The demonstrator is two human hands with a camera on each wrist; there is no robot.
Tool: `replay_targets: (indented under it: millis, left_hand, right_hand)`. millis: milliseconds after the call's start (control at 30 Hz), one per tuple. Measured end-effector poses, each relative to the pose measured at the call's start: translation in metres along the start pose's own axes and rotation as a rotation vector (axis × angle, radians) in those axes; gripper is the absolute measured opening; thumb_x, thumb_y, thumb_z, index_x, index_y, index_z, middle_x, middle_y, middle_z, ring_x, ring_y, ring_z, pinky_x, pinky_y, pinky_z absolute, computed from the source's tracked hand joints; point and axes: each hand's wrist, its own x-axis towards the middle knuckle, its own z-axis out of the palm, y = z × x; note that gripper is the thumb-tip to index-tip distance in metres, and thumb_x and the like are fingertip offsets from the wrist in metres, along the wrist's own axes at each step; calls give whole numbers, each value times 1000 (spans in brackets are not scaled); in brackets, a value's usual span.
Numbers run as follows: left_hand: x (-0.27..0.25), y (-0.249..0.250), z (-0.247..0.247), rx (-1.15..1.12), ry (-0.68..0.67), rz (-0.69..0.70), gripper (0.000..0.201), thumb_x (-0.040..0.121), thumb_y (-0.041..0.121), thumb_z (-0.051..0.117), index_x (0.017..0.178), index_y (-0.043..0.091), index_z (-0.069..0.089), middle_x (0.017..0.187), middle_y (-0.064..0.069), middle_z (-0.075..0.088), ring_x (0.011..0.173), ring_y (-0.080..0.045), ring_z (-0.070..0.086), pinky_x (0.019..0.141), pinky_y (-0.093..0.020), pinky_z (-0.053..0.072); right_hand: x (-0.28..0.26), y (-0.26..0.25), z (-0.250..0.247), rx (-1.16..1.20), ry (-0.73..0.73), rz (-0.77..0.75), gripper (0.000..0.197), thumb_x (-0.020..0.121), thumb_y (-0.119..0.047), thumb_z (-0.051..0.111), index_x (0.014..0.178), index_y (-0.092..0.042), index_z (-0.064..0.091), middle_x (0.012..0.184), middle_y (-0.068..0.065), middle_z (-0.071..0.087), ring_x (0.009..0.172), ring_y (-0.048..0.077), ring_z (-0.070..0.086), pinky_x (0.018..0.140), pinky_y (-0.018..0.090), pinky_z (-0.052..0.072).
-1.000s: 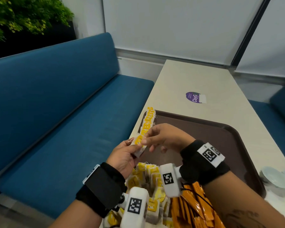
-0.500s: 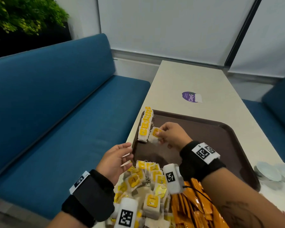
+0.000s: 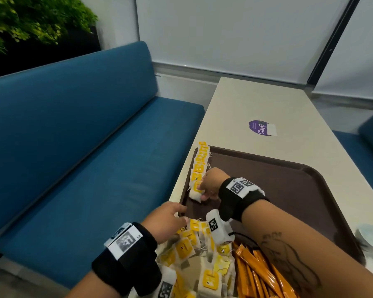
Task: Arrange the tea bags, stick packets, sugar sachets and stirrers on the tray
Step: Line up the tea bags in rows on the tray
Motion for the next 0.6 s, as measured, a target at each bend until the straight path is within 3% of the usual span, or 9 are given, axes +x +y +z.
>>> replay_targets:
  millis: [33, 100, 233, 300, 367, 400, 467, 533, 600]
  left_hand:
    - [2, -1, 2, 31, -13, 2, 40, 94, 27, 53, 132, 19, 51, 137, 1, 43, 115, -15, 51, 84, -19, 46]
    - [8, -3, 4, 121, -23, 9, 42, 93, 30, 53, 133, 17, 51, 139, 1, 41, 121, -15, 47, 99, -25, 40]
    - [10, -1, 4, 204, -41, 8, 46, 94, 32, 51, 136, 13, 48, 144, 2, 35, 130, -15, 39, 107, -25, 32]
    - [8, 0, 4, 221, -52, 14, 45, 95, 31, 50, 136, 11, 48, 146, 1, 33, 131, -15, 38, 106, -23, 31]
    - [6, 2, 3, 230, -54, 22, 46, 95, 30, 50, 137, 11, 46, 147, 0, 32, 133, -16, 36, 106, -22, 30]
    - [5, 2, 3, 228, -61, 23, 48, 95, 30, 50, 138, 11, 44, 148, 0, 31, 133, -16, 35, 106, -22, 30]
    - [0, 3, 1, 208, -74, 28, 50, 95, 30, 51, 141, 13, 40, 148, -1, 30, 134, -16, 35, 104, -21, 31]
    - [-7, 3, -4, 144, -77, 24, 52, 94, 31, 53, 142, 17, 39, 146, -1, 32, 133, -17, 36, 101, -21, 34]
    - [-15, 3, -11, 91, -62, 35, 53, 92, 33, 56, 141, 21, 39, 146, 0, 33, 133, -17, 36, 106, -27, 33]
  right_hand:
    - [1, -1, 1, 14, -10, 18, 18, 93, -13, 59, 80, -5, 50, 76, 10, 65, 76, 22, 68, 53, 25, 45]
    - [4, -4, 2, 80, -23, 39, 18, 94, -7, 56, 79, -5, 47, 67, 11, 60, 55, 19, 64, 42, 23, 44]
    - [2, -8, 3, 138, -22, 51, 20, 93, 2, 53, 77, -6, 42, 68, 14, 56, 55, 22, 58, 42, 27, 45]
    - [-2, -7, 2, 145, -25, 25, 20, 92, 2, 54, 76, -6, 44, 69, 14, 57, 62, 24, 60, 53, 30, 51]
    - [-7, -3, -2, 103, 7, -30, 19, 91, -2, 57, 75, -8, 48, 76, 13, 61, 71, 25, 64, 72, 36, 56]
    - [-13, 0, -4, 114, 49, -71, 17, 89, -3, 59, 76, -9, 50, 80, 13, 63, 72, 25, 64, 73, 38, 57]
    - [-30, 7, -12, 188, 119, -135, 10, 86, -3, 62, 88, -9, 55, 88, 15, 63, 70, 24, 63, 61, 34, 54]
    - [-52, 12, -22, 197, 155, -198, 20, 85, -10, 67, 102, -9, 56, 93, 12, 65, 69, 20, 62, 52, 26, 46]
    - [-79, 19, -33, 166, 144, -281, 26, 85, -21, 69, 106, -11, 57, 95, 5, 67, 69, 14, 64, 49, 22, 42]
